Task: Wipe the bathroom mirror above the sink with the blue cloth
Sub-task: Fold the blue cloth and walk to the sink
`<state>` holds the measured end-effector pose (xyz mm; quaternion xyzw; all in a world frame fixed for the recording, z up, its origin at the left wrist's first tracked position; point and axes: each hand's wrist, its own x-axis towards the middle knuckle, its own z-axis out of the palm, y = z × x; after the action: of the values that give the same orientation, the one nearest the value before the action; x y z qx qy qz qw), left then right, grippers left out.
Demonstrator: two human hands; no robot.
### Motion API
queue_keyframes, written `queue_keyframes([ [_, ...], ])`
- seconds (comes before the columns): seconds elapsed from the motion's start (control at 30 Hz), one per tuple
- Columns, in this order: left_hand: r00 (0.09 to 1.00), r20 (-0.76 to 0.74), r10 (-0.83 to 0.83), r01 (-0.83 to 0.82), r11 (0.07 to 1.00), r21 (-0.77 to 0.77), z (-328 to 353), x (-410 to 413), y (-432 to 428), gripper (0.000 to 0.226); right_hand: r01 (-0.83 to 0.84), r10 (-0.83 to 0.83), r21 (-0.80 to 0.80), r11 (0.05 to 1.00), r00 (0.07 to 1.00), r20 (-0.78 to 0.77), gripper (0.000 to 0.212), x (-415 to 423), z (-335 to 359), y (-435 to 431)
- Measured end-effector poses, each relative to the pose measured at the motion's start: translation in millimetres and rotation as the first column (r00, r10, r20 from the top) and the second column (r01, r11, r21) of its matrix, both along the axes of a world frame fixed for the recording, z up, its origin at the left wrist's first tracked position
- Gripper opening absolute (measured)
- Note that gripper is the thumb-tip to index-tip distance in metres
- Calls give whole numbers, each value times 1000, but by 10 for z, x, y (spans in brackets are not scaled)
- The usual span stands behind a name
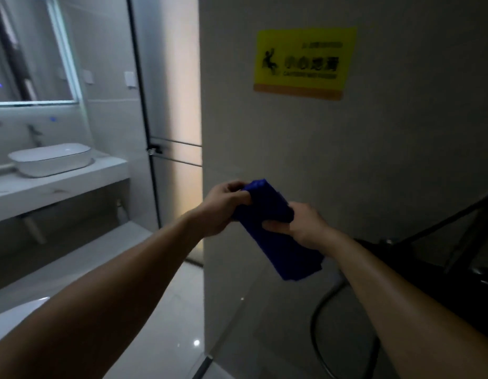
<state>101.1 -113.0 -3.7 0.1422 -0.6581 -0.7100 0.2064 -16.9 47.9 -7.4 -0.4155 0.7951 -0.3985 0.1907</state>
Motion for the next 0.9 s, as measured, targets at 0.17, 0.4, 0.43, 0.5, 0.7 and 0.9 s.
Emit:
queue_keyframes([
  [0.17,984,73,165,-164,986,-30,-166,680,-900,34,-159,161,-24,987,983,84,22,434,-236,-1099],
  [0.4,948,183,259,-243,964,-105,-410,1599,-2241,34,-328,329,-29,944,934,141,21,1045,-434,-2637],
  [0.43,937,185,296,-277,953,-121,-432,1692,-2396,33,-349,349,-27,937,927,136,23,1122,-446,-2810],
  [0.5,913,172,369,-345,926,-153,-441,1834,-2678,29,-374,376,-44,926,918,126,29,1242,-472,-3144],
  [0.7,823,131,553,-529,829,-180,-370,2030,-3482,27,-422,411,-152,894,906,-98,58,1425,-506,-4123],
  [0.9,701,100,706,-691,707,-153,-263,2024,-4285,29,-548,482,-314,775,834,-267,53,1442,-604,-5117],
])
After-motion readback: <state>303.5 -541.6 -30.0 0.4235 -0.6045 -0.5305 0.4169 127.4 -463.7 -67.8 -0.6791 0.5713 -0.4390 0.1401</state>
